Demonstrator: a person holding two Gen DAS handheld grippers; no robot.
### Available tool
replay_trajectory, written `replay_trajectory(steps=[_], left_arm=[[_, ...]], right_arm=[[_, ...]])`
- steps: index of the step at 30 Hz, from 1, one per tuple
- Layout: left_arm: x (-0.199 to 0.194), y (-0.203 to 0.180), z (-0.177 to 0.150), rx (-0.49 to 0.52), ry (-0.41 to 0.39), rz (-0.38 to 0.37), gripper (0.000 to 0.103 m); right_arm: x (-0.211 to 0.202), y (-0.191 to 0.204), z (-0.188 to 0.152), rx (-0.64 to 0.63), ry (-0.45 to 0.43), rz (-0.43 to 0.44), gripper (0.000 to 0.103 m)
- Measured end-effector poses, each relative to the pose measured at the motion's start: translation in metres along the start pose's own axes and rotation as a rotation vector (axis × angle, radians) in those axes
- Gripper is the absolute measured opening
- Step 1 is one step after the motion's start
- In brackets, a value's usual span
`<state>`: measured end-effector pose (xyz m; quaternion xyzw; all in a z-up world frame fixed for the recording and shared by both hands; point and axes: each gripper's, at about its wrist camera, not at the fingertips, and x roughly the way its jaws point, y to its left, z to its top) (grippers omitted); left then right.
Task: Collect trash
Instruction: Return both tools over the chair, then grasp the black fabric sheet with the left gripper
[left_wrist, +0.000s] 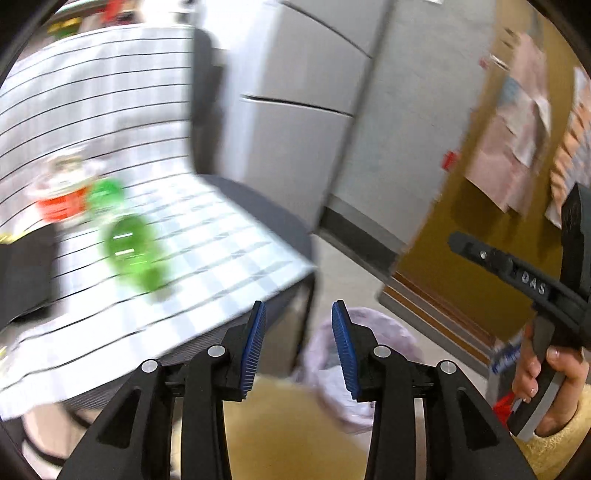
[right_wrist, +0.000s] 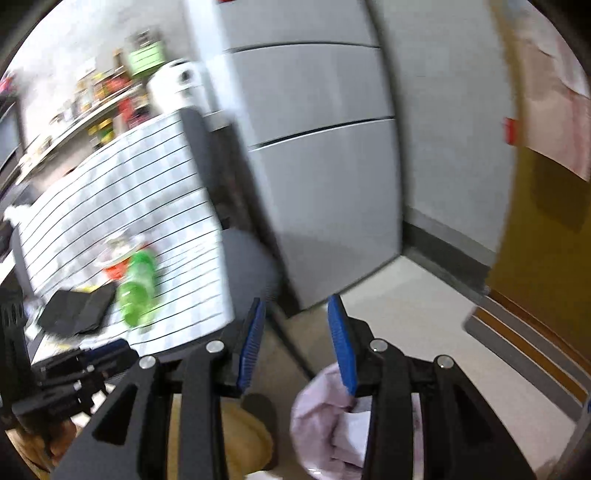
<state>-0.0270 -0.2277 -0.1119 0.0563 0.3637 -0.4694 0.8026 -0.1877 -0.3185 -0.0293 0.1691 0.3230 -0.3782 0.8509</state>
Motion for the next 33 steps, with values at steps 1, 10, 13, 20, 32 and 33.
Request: replay_trajectory(steps=[1,10,13,20,32,33], left_arm=[[-0.007,0.013,-0.002,-0.021,-0.006,0.028,0.04],[-0.074,0.112,-0.029,-0.191,-0.06,0.278,0.04],[-0.097,0.141,-0.034,-0.246,-0.098,0.354,0.04],[-0.144,0.196,-0.049,-0.357,-0.151,0.492,0.04],[-0.143,0.273,-0.056,-0.536,-0.188,0.349,0.068],[-0.141,0.275,-0.052,-0.529,-0.198,0.343,0.069]], right_arm=[[0.004,0.01,0.0,-0.018,0.012,0.022,0.038],[0.043,0.119,0.003,-0.215,0.108,0.216,0.046],[0.054,0.155,0.002,-0.272,0.131,0.268,0.047],[0.074,0.229,-0.005,-0.366,0.176,0.37,0.047],[0.081,0.283,-0.015,-0.446,0.178,0.418,0.047],[0.082,0.283,-0.014,-0.448,0.18,0.416,0.047]])
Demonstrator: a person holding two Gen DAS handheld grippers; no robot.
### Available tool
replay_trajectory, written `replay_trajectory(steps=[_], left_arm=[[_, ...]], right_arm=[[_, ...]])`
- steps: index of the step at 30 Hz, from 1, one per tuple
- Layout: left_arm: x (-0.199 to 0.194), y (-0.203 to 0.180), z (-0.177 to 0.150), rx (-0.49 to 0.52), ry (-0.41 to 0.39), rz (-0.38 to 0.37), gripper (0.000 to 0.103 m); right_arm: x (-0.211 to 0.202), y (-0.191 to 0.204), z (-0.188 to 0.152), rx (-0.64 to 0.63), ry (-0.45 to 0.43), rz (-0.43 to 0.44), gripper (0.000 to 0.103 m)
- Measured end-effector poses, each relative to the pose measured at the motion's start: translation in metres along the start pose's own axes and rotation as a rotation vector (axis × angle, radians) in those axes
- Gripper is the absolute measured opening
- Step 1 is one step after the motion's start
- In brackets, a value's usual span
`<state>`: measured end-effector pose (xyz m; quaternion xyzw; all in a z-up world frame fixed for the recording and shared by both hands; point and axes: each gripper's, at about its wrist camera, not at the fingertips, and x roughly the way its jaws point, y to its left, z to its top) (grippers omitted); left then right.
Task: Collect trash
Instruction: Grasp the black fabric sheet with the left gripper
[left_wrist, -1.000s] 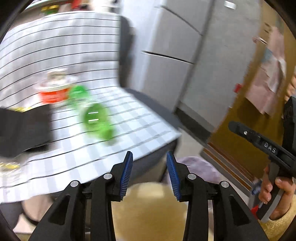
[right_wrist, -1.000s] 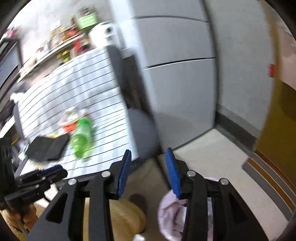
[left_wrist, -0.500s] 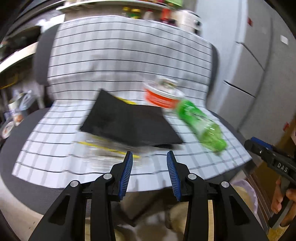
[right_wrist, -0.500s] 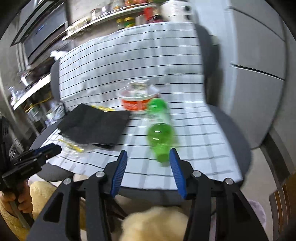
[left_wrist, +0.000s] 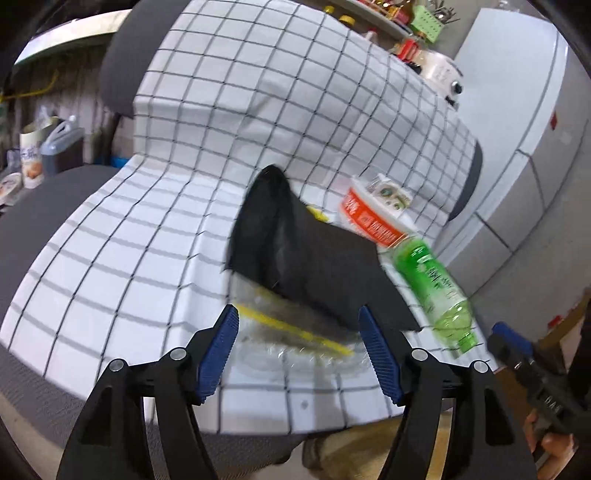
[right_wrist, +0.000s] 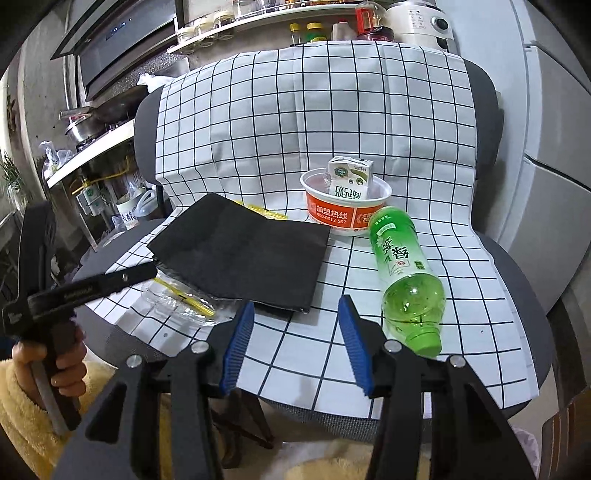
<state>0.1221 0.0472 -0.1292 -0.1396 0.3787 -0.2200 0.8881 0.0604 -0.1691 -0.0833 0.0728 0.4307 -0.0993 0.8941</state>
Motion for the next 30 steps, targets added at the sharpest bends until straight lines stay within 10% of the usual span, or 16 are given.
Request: replay_trajectory(steps=[17,30], left_arm=[[0.043,0.023,0.026,-0.051,0.032,-0.01,0.07],[0.047,-0.081,0.025,0.238,-0.025,-0.087,0.07]], right_arm=[[0.003,-0.027,-0.007,0.039,0.008,-0.008,0.048],[-0.009,-0.061,-0.018,0.11,-0.011,-0.017,0.048]])
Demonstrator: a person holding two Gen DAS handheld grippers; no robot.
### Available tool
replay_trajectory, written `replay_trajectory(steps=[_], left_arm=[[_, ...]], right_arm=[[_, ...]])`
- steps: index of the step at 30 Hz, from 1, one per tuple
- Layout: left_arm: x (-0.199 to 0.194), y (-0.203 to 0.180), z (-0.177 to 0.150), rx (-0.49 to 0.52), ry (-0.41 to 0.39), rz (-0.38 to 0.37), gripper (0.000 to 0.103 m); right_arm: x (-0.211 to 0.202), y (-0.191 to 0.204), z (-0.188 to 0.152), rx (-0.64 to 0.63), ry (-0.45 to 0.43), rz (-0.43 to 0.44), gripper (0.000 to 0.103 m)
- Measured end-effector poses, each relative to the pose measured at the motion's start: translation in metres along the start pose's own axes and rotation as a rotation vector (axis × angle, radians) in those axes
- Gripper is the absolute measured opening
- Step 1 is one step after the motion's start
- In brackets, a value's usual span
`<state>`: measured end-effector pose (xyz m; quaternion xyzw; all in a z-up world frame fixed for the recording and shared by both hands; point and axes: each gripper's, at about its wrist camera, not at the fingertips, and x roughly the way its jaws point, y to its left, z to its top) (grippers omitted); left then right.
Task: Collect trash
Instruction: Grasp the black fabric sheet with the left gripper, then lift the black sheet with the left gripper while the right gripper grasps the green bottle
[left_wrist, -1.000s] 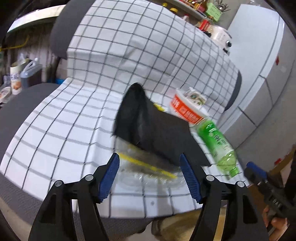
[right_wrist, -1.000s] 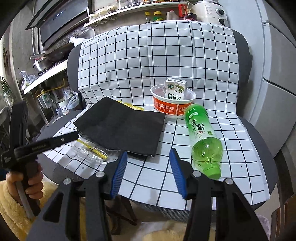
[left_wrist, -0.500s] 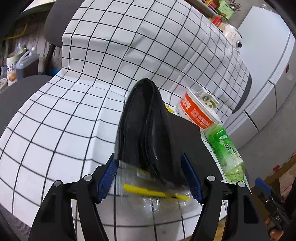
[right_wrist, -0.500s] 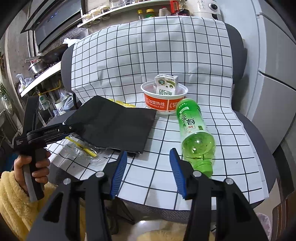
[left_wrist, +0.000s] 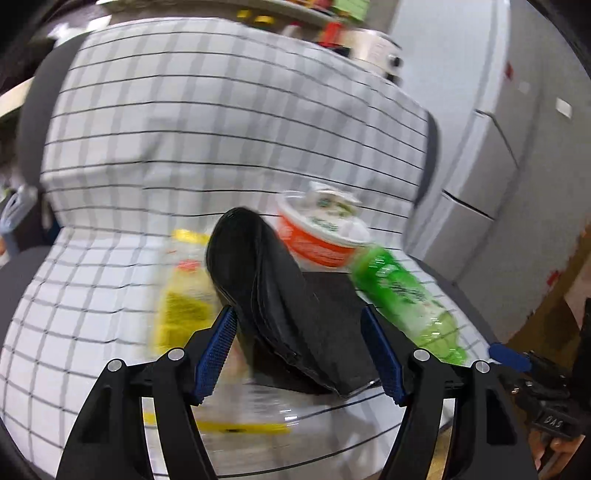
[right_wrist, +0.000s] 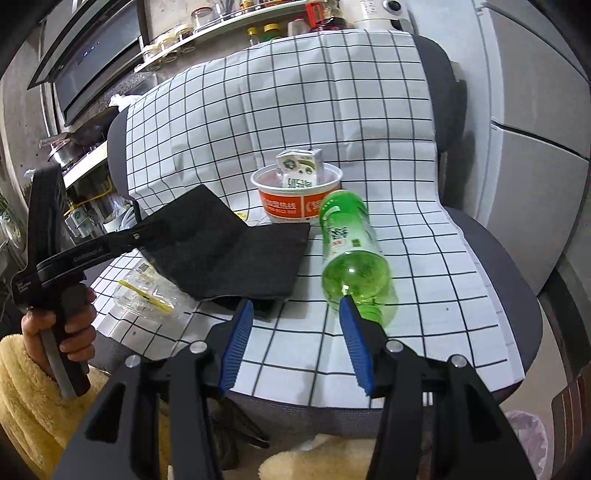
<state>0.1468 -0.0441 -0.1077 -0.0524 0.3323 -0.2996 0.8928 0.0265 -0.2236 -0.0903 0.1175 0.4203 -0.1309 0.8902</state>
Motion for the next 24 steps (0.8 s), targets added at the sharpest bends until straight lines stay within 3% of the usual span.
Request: replay_trajectory(steps=[8,12,18,22,24], left_arm=[[0.033,-0.073,-0.002,0.096,0.036,-0.117,0.07],[0.046,-0.09,-0.014,0.134,0.053,-0.054,0.069],[0.024,-0.073,-0.015,0.058,-0.019,-0.005,0.07],[0.025,-0.065,-0.025,0.054,0.038,0.066,0.07],[0.026,-0.065,-0.035,0.072,0.056,0.107,0.075]], right_arm=[[-0.01,-0.027,-0.003,0.074,-0.025,-0.015,0.048],[-0.021,-0.044,-0.003,0.103,-0.057,-0.038,0.048],[-0.022,-0.06,-0.01,0.137,-0.044,-0.039,0.048],[-0.023,-0.058,-0.009,0.151,-0.054,-0.02,0.048],[-0.026,-0.057,-0.009,0.141,-0.059,-0.016,0.048]])
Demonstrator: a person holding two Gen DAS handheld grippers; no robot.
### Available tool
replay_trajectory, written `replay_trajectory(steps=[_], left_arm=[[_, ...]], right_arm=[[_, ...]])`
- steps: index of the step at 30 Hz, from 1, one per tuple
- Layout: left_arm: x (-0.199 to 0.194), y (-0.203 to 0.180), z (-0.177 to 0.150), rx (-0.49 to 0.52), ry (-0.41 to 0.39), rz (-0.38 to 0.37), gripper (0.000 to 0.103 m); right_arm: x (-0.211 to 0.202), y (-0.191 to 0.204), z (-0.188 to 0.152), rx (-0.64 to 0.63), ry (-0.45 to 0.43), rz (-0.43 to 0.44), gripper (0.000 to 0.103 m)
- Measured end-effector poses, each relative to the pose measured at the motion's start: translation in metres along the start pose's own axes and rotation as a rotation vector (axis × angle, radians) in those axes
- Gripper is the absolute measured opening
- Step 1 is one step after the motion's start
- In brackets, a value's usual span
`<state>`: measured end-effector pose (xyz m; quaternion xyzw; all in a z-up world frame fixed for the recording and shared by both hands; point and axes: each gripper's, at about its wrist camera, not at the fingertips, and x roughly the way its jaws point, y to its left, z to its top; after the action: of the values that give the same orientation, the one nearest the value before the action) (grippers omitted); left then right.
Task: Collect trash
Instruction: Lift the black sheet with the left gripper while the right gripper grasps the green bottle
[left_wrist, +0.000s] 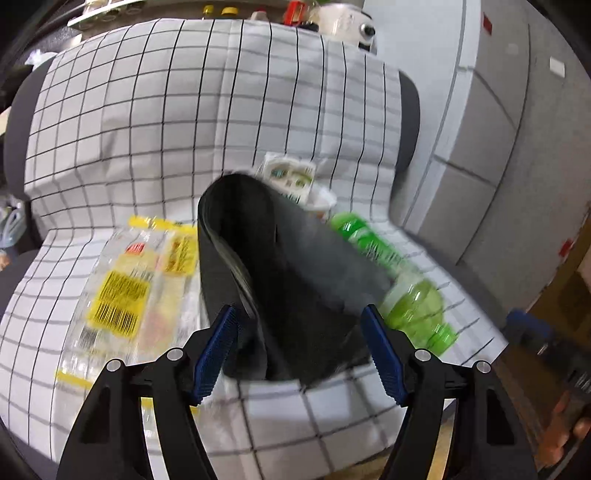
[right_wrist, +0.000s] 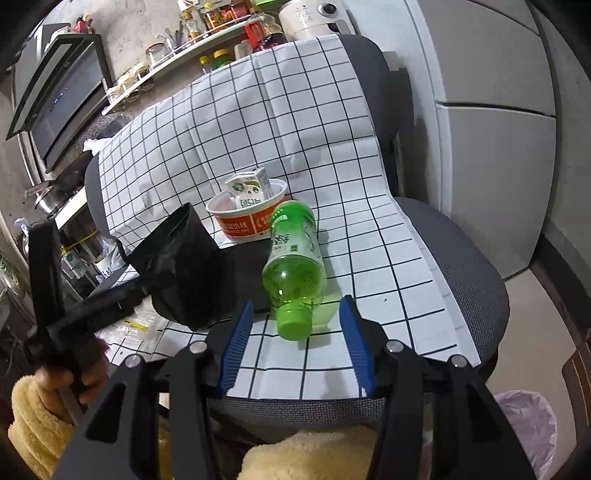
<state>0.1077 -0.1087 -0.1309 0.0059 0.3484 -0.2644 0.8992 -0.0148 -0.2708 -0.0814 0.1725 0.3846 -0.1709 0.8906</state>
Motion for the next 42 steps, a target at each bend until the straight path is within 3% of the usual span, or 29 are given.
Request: replay_trajectory(steps=[2,6,9,12,13,15,16,17,18,20,28,34,37,42], left_arm=[[0.006,0.004,-0.008,-0.01,0.024,0.042,0.076],[0.006,0.012,-0.018,-0.079,0.035,-0.004,0.077],[0.009,0.014,-0.02,-0.081,0.025,0.033,0.078],[0.017,0.03,-0.014,-0.153,0.03,0.058,0.073],[0.019,0.036,-0.011,-0.179,0.03,0.067,0.068],[0.022,0.044,-0.005,-0.215,0.033,0.081,0.041],[0.021,0.048,-0.003,-0.228,0.031,0.077,0.035],[0.018,0.051,-0.001,-0.237,0.028,0.075,0.018],[0.015,0.051,0.001,-0.236,0.025,0.075,0.009],[-0.001,0.051,0.005,-0.206,-0.004,0.066,0.004],[-0.061,0.034,0.01,0.035,-0.082,0.04,0.003],[-0.04,0.006,0.002,0.168,-0.043,0.021,0.003],[-0.028,-0.003,-0.002,0.194,-0.035,0.03,0.004],[-0.015,-0.012,-0.001,0.217,-0.038,0.035,0.004]], right_arm=[[-0.002,0.002,-0.001,-0.008,-0.004,-0.001,0.048],[-0.003,0.004,-0.003,-0.014,0.001,0.003,0.048],[-0.003,0.005,-0.003,-0.009,0.003,0.005,0.048],[-0.003,0.007,-0.004,-0.016,0.005,0.005,0.048],[-0.003,0.007,-0.004,-0.018,0.006,0.004,0.048],[-0.002,0.009,-0.004,-0.022,0.01,0.004,0.048],[-0.002,0.01,-0.005,-0.025,0.01,0.003,0.048],[-0.002,0.011,-0.005,-0.028,0.01,0.0,0.048],[-0.003,0.012,-0.004,-0.033,0.01,-0.003,0.048],[-0.004,0.014,-0.004,-0.036,0.009,-0.003,0.048],[-0.001,0.015,0.0,-0.063,0.004,-0.055,0.048],[0.022,-0.004,0.024,-0.092,0.01,-0.132,0.048],[0.043,-0.013,0.036,-0.103,0.042,-0.143,0.062],[0.086,-0.025,0.05,-0.104,0.109,-0.142,0.062]])
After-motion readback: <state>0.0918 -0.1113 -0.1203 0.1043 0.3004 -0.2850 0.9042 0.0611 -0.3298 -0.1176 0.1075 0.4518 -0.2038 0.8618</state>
